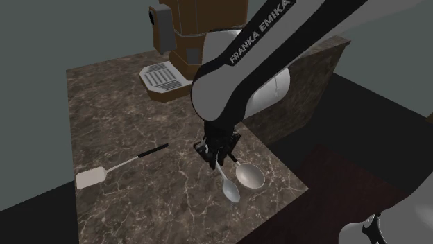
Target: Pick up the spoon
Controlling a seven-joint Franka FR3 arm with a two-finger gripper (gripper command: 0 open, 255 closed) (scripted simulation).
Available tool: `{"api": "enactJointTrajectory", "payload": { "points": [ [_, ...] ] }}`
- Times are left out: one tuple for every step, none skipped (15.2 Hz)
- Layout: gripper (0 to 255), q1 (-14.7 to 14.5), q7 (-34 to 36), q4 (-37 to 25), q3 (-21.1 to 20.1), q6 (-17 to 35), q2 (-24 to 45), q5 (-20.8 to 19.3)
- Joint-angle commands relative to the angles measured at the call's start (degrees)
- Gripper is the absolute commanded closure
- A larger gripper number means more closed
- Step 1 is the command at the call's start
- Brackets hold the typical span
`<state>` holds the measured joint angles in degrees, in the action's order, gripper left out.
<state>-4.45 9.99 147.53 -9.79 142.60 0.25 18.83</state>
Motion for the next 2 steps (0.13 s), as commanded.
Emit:
{"api": "enactJointTrajectory", "payload": {
  "points": [
    [255,0.1,0.24,-0.25,0.1,-1.12,-0.85,-0.28],
    [255,0.1,0.24,-0.24,0.1,-1.12,-0.85,-0.28]
  ]
}}
